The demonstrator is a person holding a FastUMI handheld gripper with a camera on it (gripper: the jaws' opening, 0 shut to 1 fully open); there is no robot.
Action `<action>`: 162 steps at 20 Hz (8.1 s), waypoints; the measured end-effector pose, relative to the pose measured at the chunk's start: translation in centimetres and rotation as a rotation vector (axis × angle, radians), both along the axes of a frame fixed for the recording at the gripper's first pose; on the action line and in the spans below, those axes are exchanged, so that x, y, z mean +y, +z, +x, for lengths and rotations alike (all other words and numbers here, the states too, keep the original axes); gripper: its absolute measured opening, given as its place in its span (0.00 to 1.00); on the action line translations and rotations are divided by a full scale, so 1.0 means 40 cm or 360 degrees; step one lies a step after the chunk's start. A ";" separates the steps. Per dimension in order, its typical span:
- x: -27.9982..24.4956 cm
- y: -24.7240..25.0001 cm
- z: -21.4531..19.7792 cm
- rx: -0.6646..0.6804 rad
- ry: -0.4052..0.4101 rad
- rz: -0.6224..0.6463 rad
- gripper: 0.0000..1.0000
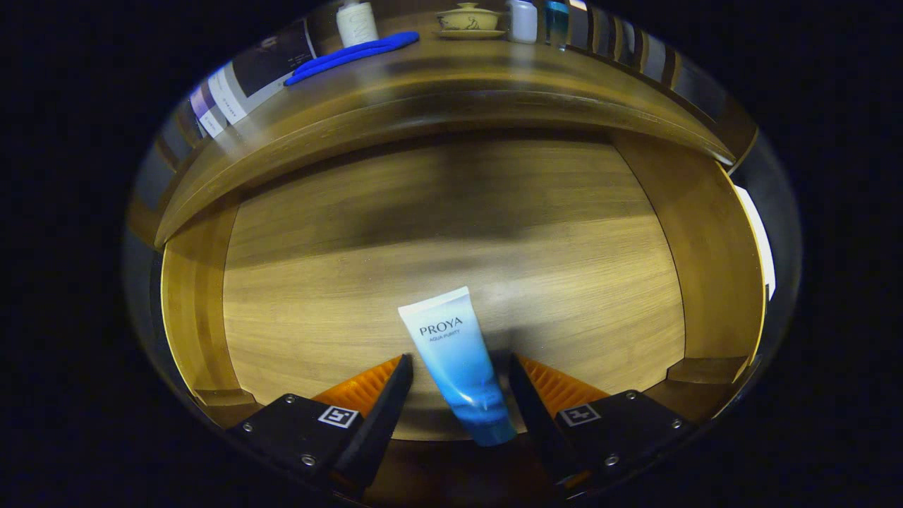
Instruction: Pull open the drawer, take out the items inside it, and place them on the countertop above the cabinet.
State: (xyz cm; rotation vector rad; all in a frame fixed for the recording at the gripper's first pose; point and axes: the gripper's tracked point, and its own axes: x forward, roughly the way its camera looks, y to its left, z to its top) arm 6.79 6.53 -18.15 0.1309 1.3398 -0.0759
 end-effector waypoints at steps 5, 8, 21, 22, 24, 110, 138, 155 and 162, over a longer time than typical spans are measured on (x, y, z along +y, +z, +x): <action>-0.001 0.015 -0.001 -0.0030 0.0035 -0.0072 0.77; -0.005 0.002 0.003 -0.0083 0.0026 -0.0092 0.54; -0.045 0.136 0.053 -0.0577 -0.0002 -0.0163 0.45; -0.046 0.154 0.061 -0.0630 -0.0006 -0.0165 0.45; -0.047 0.200 0.083 -0.0740 0.0013 -0.0178 0.45; 0.085 0.261 -0.214 -0.1692 0.0176 -0.0094 0.94; 0.100 0.229 0.151 -0.1736 0.0373 -0.0116 0.95; 0.142 0.327 0.130 -0.1852 0.0493 -0.0083 0.95; 0.135 0.512 -0.028 -0.2047 0.0435 -0.0020 0.95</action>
